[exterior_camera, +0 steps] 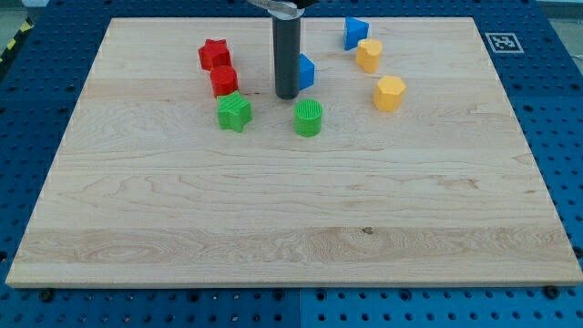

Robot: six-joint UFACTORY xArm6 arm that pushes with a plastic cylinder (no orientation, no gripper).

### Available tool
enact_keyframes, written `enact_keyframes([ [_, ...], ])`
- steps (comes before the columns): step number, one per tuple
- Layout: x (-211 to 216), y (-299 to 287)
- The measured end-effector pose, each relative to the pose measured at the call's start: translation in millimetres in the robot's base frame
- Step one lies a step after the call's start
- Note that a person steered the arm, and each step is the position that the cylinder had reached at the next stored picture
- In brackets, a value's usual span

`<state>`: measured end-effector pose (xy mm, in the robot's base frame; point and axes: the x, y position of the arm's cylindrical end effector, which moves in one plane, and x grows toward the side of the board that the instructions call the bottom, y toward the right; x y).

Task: Place the red blocks diagonally to each other

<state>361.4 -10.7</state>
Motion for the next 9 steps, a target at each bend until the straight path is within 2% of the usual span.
enact_keyframes([
  [3,0.0,-21.1],
  [6,-23.0,-40.8],
  [9,-5.9,-71.4],
])
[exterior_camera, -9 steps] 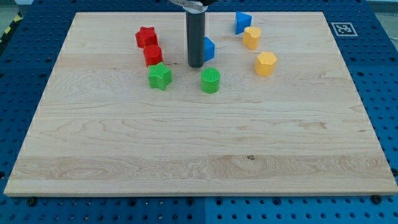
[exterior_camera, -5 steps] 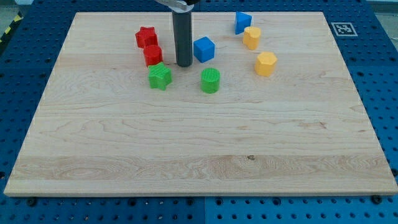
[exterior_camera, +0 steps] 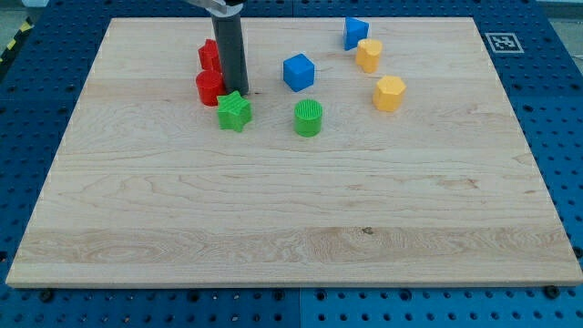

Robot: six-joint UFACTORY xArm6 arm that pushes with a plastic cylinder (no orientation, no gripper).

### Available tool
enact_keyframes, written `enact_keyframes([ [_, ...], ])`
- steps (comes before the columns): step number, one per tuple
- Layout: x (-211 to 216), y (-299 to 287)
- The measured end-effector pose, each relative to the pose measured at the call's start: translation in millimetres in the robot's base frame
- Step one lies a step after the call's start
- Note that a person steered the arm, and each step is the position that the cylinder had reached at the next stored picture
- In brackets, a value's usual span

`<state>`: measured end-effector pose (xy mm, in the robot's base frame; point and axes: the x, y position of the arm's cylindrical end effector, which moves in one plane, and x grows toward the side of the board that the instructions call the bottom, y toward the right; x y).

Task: Place the red blocks diagonally to each other

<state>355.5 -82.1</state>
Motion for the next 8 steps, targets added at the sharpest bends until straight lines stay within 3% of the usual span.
enact_keyframes([
  [4,-46.4,-18.6],
  [5,-46.0,-18.6],
  [7,-3.0,-24.0],
  [8,-2.4,-57.4],
])
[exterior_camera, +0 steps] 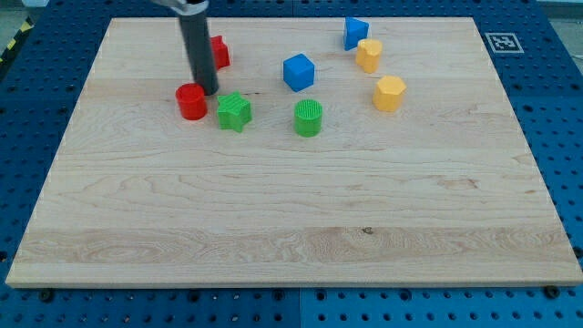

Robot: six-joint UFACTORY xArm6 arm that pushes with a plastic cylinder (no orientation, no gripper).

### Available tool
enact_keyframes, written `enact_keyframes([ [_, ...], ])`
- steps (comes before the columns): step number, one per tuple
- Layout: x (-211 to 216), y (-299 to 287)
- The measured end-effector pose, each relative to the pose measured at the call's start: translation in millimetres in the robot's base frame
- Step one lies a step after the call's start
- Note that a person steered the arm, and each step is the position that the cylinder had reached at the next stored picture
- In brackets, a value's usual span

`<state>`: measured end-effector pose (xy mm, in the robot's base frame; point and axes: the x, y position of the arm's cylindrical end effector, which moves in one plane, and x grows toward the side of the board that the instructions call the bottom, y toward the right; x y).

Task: Place the red blocks diagonally to each other

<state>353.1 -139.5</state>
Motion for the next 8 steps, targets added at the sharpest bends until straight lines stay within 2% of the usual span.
enact_keyframes([
  [1,-14.5,-30.8],
  [4,-59.7,-24.7],
  [8,-57.9,12.1],
])
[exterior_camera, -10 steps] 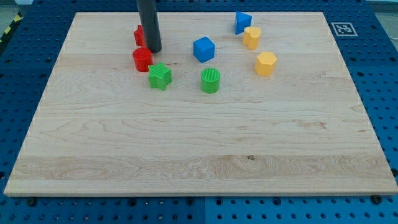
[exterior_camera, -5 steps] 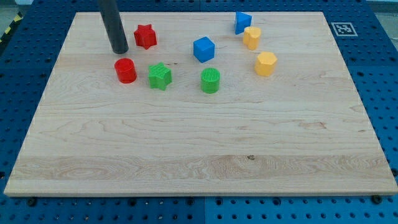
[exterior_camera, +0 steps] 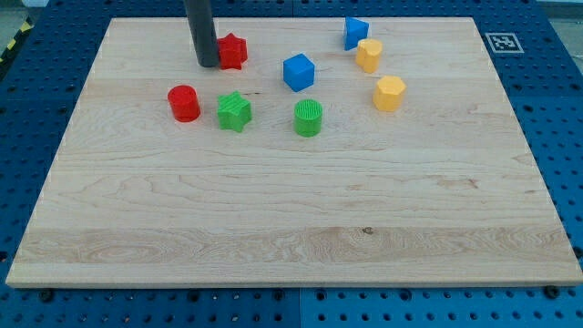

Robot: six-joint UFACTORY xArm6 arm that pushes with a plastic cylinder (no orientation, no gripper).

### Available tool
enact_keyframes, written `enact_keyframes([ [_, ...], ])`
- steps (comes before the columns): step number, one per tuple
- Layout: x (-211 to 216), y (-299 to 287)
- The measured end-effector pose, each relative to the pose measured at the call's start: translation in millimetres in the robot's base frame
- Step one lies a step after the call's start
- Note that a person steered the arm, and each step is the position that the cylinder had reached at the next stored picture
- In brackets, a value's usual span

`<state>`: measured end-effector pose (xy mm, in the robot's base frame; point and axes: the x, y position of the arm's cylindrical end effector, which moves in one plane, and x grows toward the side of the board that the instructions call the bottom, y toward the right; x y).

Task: Place the red blocks diagonally to each other

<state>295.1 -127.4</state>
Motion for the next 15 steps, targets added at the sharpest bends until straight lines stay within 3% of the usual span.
enact_keyframes([
  [3,37.9,13.4],
  [4,32.1,38.0],
  [8,-9.7,38.6],
  [11,-4.3,25.6],
  [13,24.1,-55.8],
  [15,100.9,-78.5],
])
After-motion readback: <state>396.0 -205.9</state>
